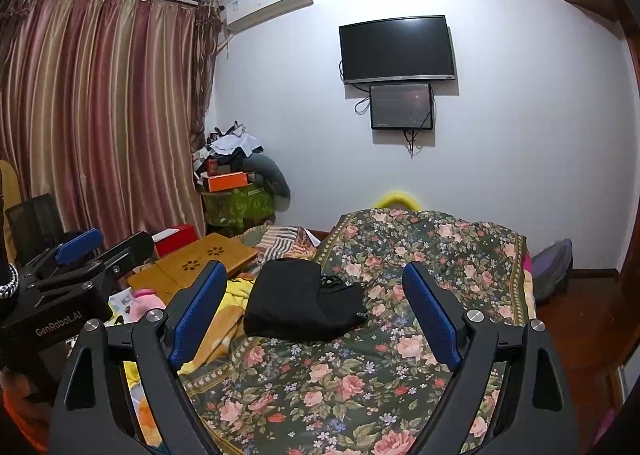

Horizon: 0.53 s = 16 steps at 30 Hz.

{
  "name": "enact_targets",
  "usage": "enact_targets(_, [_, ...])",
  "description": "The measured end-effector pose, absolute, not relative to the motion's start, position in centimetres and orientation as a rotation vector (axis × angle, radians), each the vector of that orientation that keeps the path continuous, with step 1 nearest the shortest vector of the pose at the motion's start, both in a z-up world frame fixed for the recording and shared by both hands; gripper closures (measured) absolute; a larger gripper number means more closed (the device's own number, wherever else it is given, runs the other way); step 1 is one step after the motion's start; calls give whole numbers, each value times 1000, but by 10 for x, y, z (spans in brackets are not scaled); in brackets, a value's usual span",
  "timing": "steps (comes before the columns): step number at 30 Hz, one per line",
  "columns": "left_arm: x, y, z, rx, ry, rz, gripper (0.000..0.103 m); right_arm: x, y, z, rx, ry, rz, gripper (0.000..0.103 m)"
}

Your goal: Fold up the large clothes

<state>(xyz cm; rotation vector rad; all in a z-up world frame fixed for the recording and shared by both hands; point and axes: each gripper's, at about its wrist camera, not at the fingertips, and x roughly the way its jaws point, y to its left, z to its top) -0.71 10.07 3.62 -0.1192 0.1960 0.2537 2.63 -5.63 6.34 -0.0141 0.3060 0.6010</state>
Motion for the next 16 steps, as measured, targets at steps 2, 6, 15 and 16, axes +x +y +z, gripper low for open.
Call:
enact_targets(2, [-7, 101, 36, -121, 198, 253, 4, 26, -56, 63, -13, 308, 600, 15])
enact_targets(6, [-7, 102, 35, -127, 201, 252, 4, 26, -56, 62, -11, 309, 599, 15])
enact_targets(15, [-4, 109, 31, -140, 215, 260, 4, 27, -52, 58, -7, 326, 597, 15])
enact_targets(16, [-4, 110, 30, -142, 217, 262, 4, 27, -51, 58, -9, 328, 598, 15])
